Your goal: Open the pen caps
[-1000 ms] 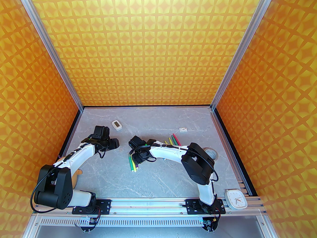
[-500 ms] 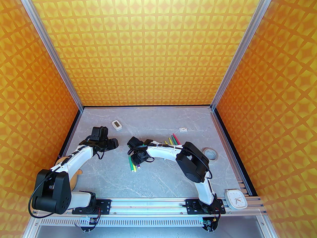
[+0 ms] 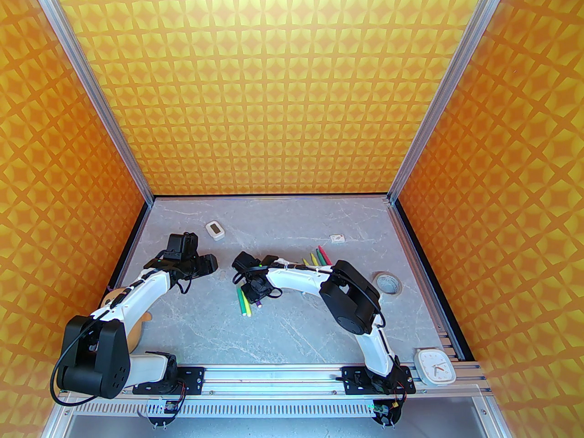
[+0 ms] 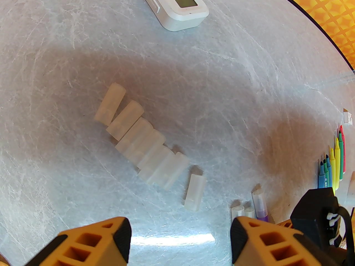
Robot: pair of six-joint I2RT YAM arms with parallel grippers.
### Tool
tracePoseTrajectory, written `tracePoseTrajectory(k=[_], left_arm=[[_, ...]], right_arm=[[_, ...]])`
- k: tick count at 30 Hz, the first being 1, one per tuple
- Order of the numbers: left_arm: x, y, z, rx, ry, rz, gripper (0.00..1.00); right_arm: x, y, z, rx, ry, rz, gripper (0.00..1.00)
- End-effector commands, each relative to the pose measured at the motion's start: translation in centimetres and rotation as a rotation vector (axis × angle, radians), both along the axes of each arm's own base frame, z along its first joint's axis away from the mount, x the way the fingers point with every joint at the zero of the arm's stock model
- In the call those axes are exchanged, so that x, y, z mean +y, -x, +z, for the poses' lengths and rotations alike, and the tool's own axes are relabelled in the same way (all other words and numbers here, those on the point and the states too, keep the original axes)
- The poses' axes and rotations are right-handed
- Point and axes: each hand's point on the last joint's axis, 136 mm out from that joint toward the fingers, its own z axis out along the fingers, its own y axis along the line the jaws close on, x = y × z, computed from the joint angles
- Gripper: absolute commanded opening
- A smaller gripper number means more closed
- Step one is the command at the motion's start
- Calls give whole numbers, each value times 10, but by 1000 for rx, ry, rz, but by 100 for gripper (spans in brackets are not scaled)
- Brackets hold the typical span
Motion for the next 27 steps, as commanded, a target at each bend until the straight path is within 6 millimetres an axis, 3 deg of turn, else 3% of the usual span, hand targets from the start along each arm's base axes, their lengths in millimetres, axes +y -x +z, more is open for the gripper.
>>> tracePoseTrajectory(k=[1, 13, 18, 27], left_arm=[[-1, 0, 6, -23, 28, 6, 63], [0, 3, 10, -44, 23, -3, 63], [-4, 3, 8, -43, 41, -18, 63], [-20, 2, 10, -53, 123, -62, 63]], right_arm=[[-8, 0, -16, 6, 81, 7, 33], [-9, -1, -22, 21, 106, 4, 25], [1, -2, -3, 3, 29, 4, 17], [-5, -5, 19, -48, 7, 13, 13]])
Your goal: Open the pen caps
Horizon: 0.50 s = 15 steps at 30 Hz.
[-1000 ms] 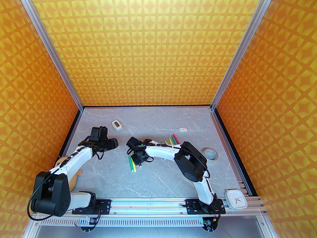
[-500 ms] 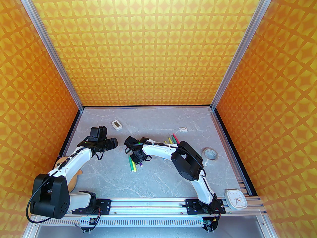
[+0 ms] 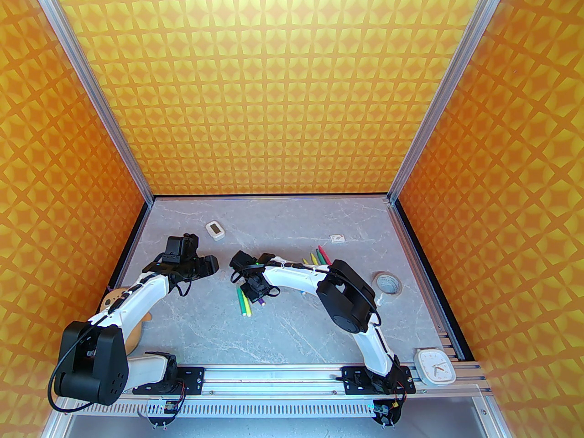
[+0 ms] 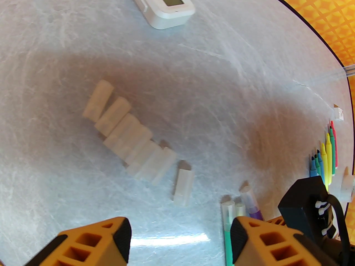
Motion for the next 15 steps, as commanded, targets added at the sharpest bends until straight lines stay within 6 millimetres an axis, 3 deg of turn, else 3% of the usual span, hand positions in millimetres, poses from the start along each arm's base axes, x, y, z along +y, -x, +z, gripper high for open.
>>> tracePoseTrajectory(k=[1, 8, 15], left_arm=[[-13, -3, 5, -22, 71, -35, 63], [-42, -6, 1, 0, 80, -113, 63], [-59, -13, 13, -25, 136, -150, 63]], right_arm=[[-1, -5, 20, -47, -42, 7, 13], [-4, -6, 42, -52, -177, 3, 11], [-12, -4, 66, -55, -294, 26, 10]])
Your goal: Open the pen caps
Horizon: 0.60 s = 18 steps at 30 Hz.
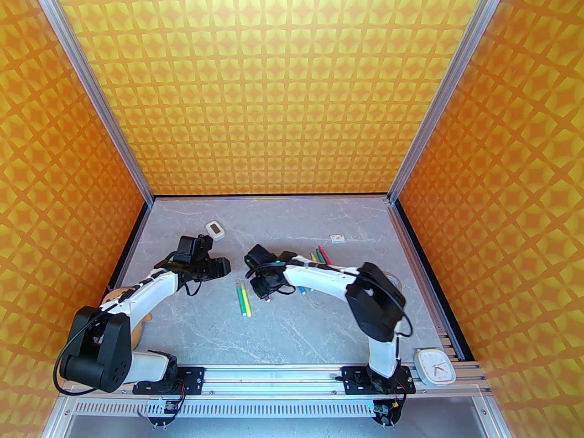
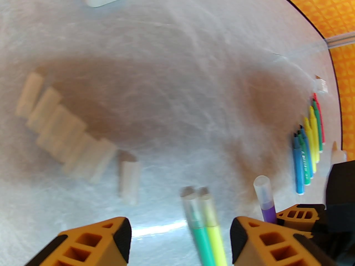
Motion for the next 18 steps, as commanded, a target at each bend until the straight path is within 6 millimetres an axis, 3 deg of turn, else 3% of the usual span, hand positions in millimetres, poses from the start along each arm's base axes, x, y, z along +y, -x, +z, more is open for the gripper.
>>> tracePoseTrajectory(k=[1, 18], left_arm=[[-13, -14, 23, -56, 63, -20, 63], [-77, -8, 72, -126, 385, -250, 62]], right_arm=[[7, 0, 21, -19, -107, 37, 10], [-12, 3, 40, -6, -309, 69, 7]])
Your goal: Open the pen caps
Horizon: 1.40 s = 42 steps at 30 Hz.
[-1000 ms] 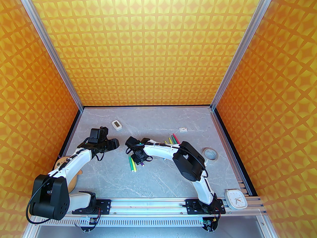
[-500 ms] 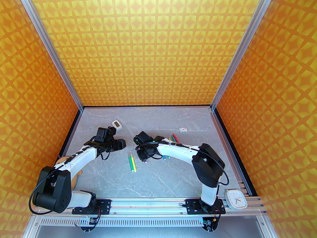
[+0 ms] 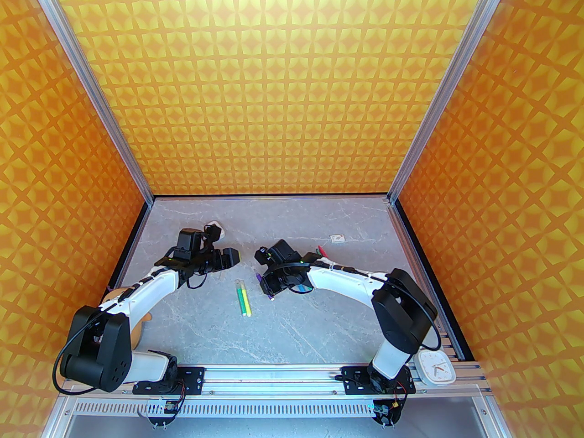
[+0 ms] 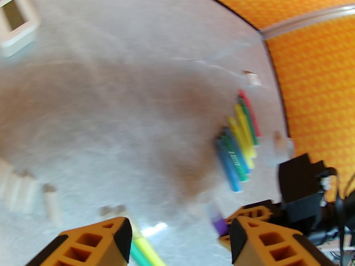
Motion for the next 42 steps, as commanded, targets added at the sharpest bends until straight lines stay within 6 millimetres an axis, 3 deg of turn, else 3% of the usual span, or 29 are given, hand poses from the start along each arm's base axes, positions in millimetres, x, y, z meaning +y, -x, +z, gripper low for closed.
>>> tracePoseTrajectory(k=[1, 18, 32, 42], left_arm=[[-24, 0, 22, -31, 112, -89, 62], [-67, 4, 23, -18, 191, -174, 57], [-74, 6, 21, -15, 202, -185, 44], [-73, 8, 17, -7, 204, -181, 43]], right_arm=[[3, -3, 20, -47, -83, 34, 7], [-3, -9, 45, -101, -145, 36, 6], [0, -12, 53, -114, -159, 33, 5], [-1, -16, 56, -127, -157, 14, 4]])
